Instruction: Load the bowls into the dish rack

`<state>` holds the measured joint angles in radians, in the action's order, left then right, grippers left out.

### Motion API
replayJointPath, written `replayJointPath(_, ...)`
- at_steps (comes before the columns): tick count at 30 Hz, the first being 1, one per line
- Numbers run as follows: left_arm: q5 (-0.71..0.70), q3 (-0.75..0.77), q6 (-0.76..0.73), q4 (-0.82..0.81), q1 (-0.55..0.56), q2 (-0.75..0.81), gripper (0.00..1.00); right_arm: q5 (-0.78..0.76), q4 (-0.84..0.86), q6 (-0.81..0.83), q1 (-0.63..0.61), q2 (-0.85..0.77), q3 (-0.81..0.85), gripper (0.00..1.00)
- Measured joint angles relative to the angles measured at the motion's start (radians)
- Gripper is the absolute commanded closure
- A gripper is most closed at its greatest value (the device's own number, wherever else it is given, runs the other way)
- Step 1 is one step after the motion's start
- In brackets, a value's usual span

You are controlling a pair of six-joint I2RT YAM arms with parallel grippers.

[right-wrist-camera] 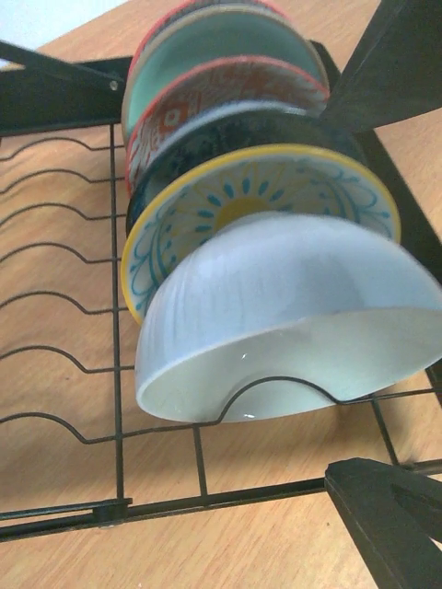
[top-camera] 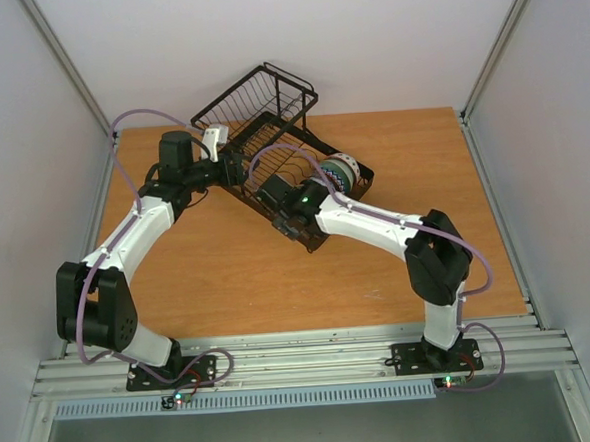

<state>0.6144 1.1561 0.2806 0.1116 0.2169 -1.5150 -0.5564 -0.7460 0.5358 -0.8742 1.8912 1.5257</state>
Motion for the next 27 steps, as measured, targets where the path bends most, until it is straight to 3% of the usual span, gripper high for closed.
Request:
replayJointPath(10, 0.001, 0.0, 0.0, 0.0, 0.0, 0.0, 0.31, 0.032, -0.019, -0.091, 0.023, -0.227, -0.027, 0.01)
replayJointPath(14, -0.006, 0.0, -0.001, 0.004, 0.0, 0.0, 0.31, 0.132, -0.06, -0.204, 0.129, -0.329, -0.033, 0.01)
replayJointPath(18, -0.032, 0.011, -0.028, 0.037, 0.0, 0.0, 0.31, 0.204, -0.06, -0.282, 0.22, -0.433, -0.119, 0.01)
replayJointPath(27, -0.148, 0.027, -0.154, 0.097, -0.006, 0.058, 0.31, 0.221, -0.051, -0.379, 0.221, -0.589, -0.325, 0.01)
